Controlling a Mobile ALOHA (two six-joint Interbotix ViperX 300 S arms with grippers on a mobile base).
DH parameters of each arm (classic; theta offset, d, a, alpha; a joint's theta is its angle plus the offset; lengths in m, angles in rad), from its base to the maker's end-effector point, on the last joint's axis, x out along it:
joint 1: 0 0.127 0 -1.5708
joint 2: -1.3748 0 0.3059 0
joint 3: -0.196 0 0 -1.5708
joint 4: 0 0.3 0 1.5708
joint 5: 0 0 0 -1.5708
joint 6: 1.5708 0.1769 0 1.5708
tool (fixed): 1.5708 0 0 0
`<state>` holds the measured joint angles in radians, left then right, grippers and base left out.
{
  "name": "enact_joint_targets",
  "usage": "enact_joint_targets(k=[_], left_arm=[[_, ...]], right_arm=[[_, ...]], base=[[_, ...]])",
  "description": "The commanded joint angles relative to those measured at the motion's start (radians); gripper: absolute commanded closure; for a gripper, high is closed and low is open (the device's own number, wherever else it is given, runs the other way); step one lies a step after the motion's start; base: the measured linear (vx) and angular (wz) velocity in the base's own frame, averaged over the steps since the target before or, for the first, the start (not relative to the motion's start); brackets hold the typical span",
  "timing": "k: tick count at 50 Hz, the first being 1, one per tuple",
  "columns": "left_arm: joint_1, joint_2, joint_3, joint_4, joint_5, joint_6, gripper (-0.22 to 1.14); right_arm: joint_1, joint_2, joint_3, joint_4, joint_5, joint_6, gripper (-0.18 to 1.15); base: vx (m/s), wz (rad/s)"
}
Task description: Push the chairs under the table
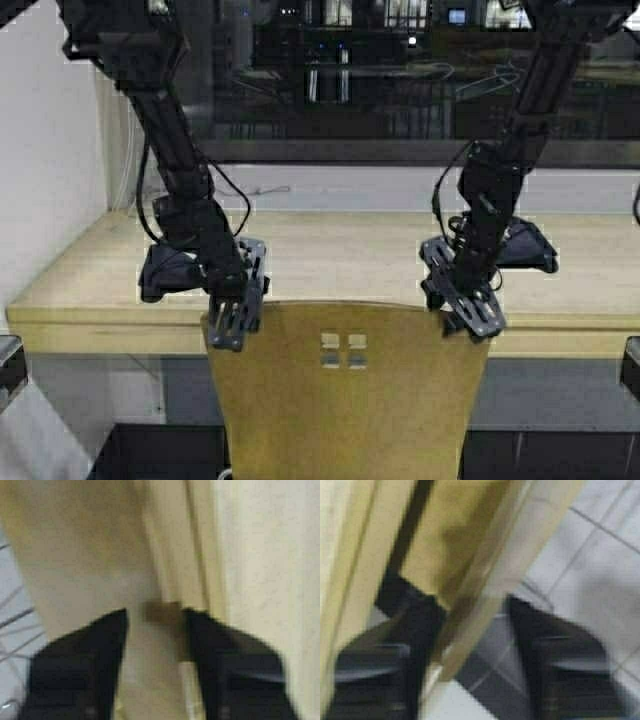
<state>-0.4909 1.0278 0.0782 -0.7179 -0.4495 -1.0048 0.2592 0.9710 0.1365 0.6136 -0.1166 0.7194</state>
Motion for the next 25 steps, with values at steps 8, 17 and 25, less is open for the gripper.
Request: enact_joint_targets(k=[8,17,25], left_arm=[[-0.008,-0.115,0.083,0.023,0.012,0.006,0.08],[-0.011,-0.195,0.16,0.029,0.014,0.006,0.08],[-0.006,-0.299,0.216,0.034,-0.006,0.008,0.08]], right_arm=[[0.014,-0.081,0.095,-0.005,0.041,-0.014,0.1],[0.014,-0.166,0.172,-0.005,0.038,-0.012,0.1],[0.014,-0.287,0.247,-0.008,-0.009,-0.018,0.11]], base=[[0.01,0.0],[0.0,0.01],[0.0,0.0]])
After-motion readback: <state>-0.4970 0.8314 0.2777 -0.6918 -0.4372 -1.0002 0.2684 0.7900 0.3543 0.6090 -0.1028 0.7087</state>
